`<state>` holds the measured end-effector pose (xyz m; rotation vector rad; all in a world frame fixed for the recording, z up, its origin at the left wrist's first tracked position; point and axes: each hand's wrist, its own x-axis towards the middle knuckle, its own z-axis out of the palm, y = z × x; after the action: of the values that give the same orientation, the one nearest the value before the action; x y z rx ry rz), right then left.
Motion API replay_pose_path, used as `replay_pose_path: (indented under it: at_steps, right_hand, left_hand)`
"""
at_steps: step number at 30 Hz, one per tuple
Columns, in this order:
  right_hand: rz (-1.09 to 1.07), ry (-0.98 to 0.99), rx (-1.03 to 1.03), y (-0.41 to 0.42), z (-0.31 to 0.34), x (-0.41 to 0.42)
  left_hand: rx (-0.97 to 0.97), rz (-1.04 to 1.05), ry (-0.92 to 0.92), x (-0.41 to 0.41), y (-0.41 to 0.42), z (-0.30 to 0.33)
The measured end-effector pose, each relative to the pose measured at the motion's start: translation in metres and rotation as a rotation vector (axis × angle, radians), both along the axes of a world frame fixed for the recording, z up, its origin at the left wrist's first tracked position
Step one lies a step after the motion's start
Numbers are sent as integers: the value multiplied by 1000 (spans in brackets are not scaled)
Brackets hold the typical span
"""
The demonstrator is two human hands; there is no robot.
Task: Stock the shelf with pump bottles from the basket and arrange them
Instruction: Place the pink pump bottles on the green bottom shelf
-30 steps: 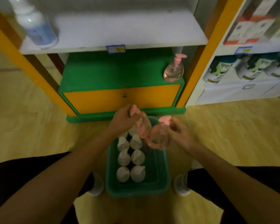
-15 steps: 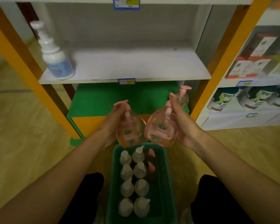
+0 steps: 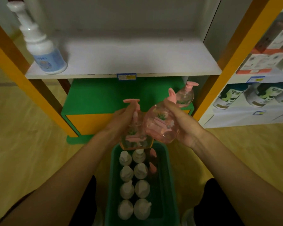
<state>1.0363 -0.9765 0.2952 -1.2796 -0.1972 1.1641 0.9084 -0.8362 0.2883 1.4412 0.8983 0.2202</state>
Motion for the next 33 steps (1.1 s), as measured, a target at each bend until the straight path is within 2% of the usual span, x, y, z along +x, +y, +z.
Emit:
replay_pose_path:
  at_steps: [4, 11, 15, 20, 26, 33]
  right_hand:
    - [-96, -115, -51, -2, -2, -4]
    - [-18, -247, -180, -11, -18, -3]
    - [-117, -402, -287, -1, -39, 18]
    - [-222, -554, -223, 20, -65, 54]
    - [-131, -748, -155, 52, -77, 82]
    - [-149, -799, -134, 87, -74, 97]
  left_hand:
    - [13, 7, 21, -3, -8, -4]
    - [128, 113, 15, -9, -3, -3]
    - [179, 152, 20, -8, 8, -8]
    - [159, 176, 11, -3, 21, -17]
    - [109, 241, -45, 4, 21, -22]
    - [73, 260, -44, 18, 14, -19]
